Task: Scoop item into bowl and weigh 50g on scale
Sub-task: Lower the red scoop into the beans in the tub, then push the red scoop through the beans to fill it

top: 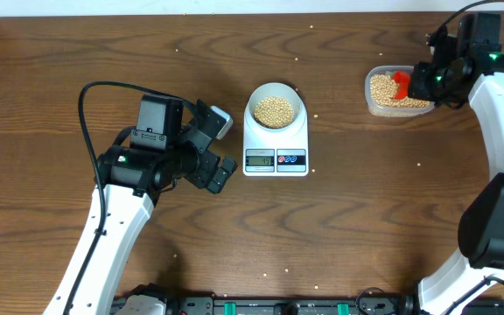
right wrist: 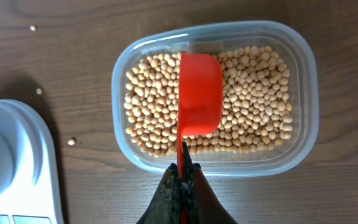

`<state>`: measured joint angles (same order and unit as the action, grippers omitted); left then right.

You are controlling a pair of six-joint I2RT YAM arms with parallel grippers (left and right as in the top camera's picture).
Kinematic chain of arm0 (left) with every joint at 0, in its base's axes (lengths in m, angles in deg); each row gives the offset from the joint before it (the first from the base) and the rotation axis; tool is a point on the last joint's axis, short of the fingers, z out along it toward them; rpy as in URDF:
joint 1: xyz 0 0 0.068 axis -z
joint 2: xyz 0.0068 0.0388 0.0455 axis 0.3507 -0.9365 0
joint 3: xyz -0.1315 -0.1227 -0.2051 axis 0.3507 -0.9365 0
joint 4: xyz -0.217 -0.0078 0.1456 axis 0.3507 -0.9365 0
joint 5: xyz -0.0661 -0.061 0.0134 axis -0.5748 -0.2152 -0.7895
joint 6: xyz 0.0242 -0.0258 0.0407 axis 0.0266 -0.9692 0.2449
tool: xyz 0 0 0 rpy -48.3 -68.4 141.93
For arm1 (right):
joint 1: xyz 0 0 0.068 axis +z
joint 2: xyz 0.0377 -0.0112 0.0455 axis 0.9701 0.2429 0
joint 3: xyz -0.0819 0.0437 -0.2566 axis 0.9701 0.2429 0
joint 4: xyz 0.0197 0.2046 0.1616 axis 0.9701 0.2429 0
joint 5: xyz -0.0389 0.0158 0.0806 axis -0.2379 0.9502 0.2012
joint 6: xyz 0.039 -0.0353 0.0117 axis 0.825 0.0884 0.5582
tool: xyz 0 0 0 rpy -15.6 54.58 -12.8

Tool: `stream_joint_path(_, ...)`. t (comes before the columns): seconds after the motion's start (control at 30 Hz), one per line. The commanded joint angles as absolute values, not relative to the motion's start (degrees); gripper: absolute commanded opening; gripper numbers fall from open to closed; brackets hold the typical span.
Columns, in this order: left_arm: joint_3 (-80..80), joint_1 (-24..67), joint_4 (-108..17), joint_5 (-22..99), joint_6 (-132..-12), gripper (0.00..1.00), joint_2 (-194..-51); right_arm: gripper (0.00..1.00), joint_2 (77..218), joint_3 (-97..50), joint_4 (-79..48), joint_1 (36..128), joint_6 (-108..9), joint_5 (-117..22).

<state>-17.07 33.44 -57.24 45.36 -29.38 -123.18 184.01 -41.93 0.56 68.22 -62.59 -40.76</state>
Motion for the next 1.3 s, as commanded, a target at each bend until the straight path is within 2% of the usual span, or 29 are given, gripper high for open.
stream_joint_path(0.0, -15.9, 33.6, -57.3, 44.6, -28.6, 0.99, -122.8, 0.01, 181.6, -42.5, 0.6, 67.3, -62.6, -38.1)
stream_joint_path(0.2, -15.9, 33.6, -57.3, 44.6, -28.6, 0.99, -122.8, 0.01, 181.2, -42.5, 0.6, 66.4, -62.7, -37.4)
stream_joint_path(0.53, -15.9, 33.6, -57.3, 44.6, -28.6, 0.99, -122.8, 0.01, 179.5, -42.5, 0.2, 66.4, -70.5, -32.8)
stream_joint_path(1.0, -15.9, 33.6, -57.3, 44.6, -28.6, 0.99, -122.8, 0.01, 179.5, -42.5, 1.1, 65.4, -69.1, -32.6)
stream_joint_path(1.13, -15.9, 33.6, -57.3, 44.6, -28.6, 0.99, -122.8, 0.01, 179.5, -42.5, 2.6, 65.4, -71.2, -34.9)
stream_joint_path(1.27, -15.9, 33.6, -57.3, 44.6, -28.6, 0.99, -122.8, 0.01, 179.5, -42.5, 3.6, 65.4, -77.9, -28.6)
